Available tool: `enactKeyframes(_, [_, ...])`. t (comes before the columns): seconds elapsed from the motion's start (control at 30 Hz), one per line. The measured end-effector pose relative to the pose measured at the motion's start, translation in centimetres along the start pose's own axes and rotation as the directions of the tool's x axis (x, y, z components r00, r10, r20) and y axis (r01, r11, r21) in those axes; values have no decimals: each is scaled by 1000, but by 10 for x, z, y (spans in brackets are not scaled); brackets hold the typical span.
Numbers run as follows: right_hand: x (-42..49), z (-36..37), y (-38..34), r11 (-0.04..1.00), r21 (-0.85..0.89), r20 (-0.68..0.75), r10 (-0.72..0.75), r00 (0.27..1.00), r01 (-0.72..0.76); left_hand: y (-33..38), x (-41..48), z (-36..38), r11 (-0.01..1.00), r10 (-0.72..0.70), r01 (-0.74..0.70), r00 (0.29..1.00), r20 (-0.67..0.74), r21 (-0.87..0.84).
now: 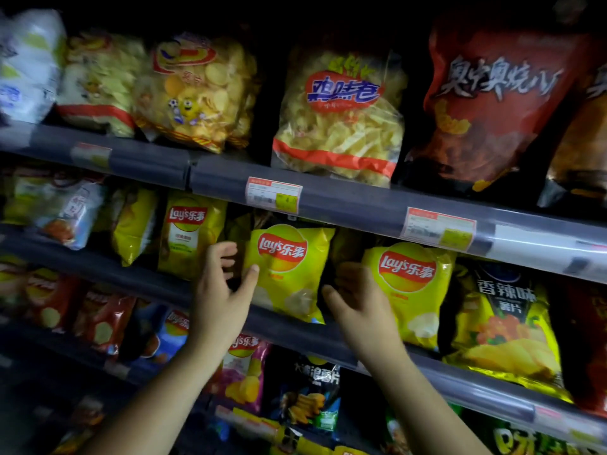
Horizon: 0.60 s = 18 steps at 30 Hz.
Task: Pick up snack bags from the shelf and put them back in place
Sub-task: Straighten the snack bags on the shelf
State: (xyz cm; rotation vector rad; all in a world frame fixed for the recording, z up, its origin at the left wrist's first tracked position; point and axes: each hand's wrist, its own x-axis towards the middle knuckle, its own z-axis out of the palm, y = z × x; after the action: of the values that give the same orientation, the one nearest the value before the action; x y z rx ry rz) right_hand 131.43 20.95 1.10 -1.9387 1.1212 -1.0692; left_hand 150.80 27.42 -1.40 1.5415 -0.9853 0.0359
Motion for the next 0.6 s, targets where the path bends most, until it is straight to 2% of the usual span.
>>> enactKeyframes(0.07, [14,25,-8,996,-23,111,92,989,-90,-10,13,4,988,-152,154,979,133,-5])
enactKeyframes(0.13, [24,42,-9,975,96,170,182,968,-200,-16,22,8,967,-247,257,929,275,1])
enactKeyframes(0.23, [33,51,-5,954,229,117,171,978,-194,-19,28,10,975,-216,224,915,340,16])
enactKeyframes(0.3, [29,47,-13,939,282,93,178,980,-198,-16,33,3,974,-188,220,917,352,-52])
enactKeyframes(0.43, [15,31,-23,885,402,201,167,965,-237,-2,32,-15,927,-216,325,870,443,-187])
enactKeyframes(0.6, [-7,16,-15,817,500,289,155,945,-287,9,9,-26,802,-188,475,775,603,-361])
